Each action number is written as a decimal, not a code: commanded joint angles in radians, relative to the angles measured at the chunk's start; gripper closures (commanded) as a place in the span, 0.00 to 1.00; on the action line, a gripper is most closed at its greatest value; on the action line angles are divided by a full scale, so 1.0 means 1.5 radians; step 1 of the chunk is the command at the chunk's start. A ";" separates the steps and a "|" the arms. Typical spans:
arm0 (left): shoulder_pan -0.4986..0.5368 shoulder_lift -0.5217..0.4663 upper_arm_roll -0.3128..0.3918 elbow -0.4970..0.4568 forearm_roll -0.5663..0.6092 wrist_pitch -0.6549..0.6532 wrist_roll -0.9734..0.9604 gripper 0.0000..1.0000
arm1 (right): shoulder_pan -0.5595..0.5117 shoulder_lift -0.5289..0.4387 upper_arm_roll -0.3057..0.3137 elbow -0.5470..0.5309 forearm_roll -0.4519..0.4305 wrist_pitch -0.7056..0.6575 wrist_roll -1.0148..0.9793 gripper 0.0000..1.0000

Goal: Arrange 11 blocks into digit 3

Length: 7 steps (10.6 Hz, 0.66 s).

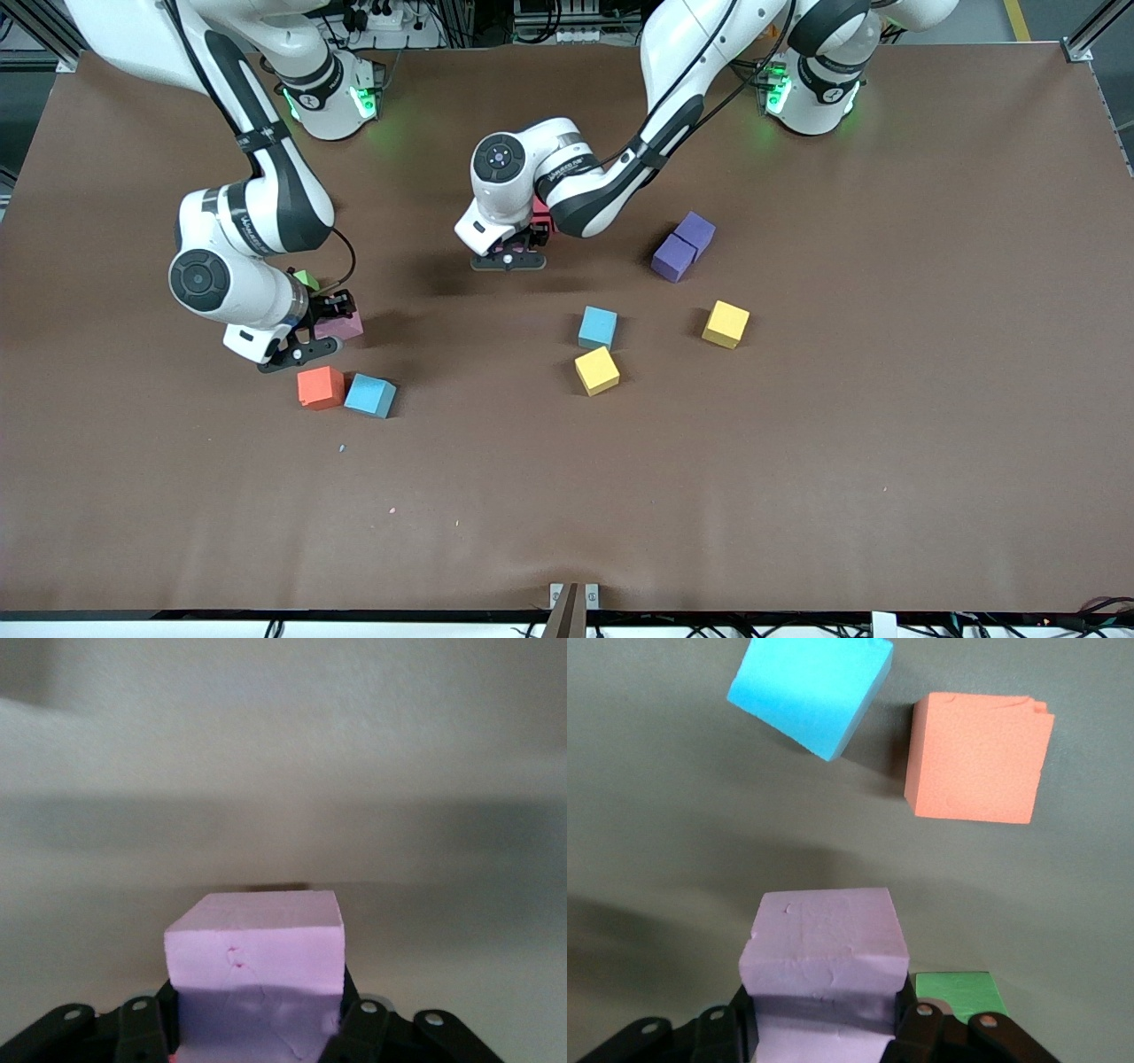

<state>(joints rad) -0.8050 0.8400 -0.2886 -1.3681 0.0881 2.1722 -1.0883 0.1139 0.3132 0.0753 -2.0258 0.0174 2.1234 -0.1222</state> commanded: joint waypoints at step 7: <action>0.058 -0.100 0.117 0.004 -0.008 -0.161 -0.022 1.00 | 0.112 0.002 0.031 0.000 0.011 0.002 0.274 0.82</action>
<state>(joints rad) -0.7100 0.7336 -0.1352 -1.3439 0.0881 1.9776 -1.0918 0.2528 0.3145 0.0982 -2.0281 0.0204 2.1233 0.1905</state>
